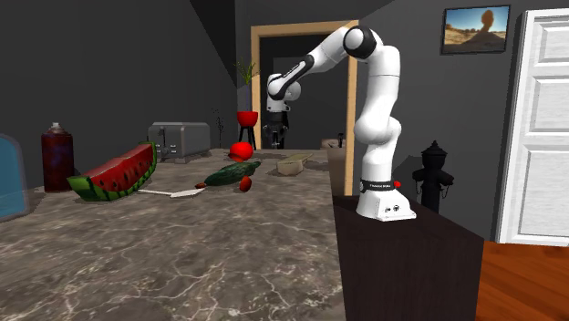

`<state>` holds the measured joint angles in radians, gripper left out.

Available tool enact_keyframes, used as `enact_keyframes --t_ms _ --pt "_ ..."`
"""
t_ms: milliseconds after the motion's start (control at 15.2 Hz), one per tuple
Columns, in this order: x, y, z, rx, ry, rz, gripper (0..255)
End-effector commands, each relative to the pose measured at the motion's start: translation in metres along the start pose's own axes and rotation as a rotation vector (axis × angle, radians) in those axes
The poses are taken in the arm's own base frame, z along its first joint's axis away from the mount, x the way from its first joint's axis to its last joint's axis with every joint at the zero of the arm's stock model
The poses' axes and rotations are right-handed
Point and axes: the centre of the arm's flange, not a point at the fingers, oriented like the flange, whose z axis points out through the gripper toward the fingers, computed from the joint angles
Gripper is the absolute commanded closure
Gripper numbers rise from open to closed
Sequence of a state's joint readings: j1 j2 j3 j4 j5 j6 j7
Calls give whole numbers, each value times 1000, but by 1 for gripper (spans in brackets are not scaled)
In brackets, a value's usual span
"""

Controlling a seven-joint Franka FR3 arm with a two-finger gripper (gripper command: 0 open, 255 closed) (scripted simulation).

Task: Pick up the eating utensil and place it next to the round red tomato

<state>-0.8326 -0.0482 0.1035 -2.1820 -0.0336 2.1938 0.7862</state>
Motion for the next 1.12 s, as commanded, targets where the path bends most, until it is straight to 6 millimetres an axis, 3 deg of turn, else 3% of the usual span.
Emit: enact_keyframes --t_ms 0,792,1056 --pt "0 -1 12 0 0 0 255" --pt "-4 1 75 0 0 0 255" --pt "-4 1 75 0 0 0 255"
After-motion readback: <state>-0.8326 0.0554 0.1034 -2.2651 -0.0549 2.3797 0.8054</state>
